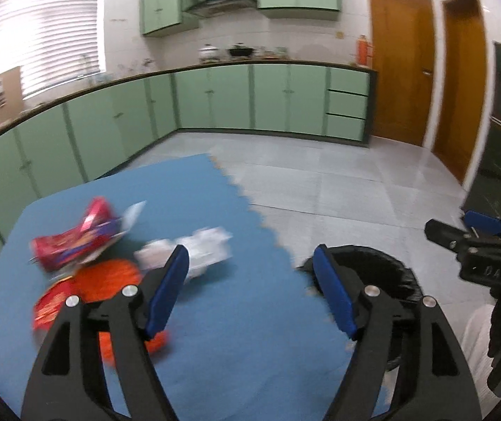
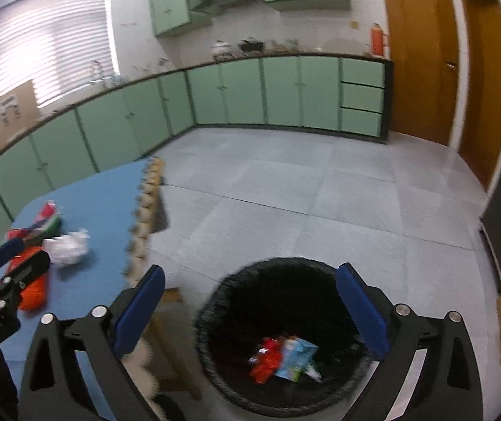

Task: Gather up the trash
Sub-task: 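Return to the table and grasp the orange foam net with the right gripper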

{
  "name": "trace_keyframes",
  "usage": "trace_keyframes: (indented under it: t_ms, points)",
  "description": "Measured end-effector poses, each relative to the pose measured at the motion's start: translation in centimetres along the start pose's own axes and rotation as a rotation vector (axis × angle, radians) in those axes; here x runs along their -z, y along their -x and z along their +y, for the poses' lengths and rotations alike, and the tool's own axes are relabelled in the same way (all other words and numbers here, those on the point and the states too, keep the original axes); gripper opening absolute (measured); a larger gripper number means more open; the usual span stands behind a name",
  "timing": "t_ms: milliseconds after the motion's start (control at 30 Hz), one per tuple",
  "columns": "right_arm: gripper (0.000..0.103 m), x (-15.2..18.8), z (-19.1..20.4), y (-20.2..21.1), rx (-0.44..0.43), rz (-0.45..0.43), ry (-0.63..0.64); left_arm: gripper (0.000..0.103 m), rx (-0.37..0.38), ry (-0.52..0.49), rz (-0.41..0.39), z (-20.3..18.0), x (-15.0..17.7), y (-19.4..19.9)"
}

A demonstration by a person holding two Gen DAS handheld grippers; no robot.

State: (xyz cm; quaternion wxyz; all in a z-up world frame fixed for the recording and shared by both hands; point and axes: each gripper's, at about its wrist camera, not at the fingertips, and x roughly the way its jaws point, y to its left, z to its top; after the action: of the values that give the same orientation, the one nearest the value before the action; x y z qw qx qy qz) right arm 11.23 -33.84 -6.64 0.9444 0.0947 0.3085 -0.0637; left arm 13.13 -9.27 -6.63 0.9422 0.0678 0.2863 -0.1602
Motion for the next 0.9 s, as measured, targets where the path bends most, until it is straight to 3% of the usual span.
trace_keyframes:
  t_ms: [300,500,767,900]
  points:
    - [0.095,0.9,9.7,-0.8,-0.185,-0.019,0.114,0.071,-0.203,0.096,0.012,8.9,2.7,4.1]
    - [0.089,2.1,16.8,-2.2,-0.321,0.01,0.207,0.071,-0.305,0.179,0.046,15.0,4.6,5.2]
    - [0.085,4.4,22.5,-4.1,-0.385,0.09,0.293,0.071,-0.349,0.223,0.06,18.1,6.2,6.1]
    - [0.085,5.0,24.4,-5.1,-0.374,0.118,0.339,0.071,-0.352,0.25,0.064,19.2,6.6,6.1]
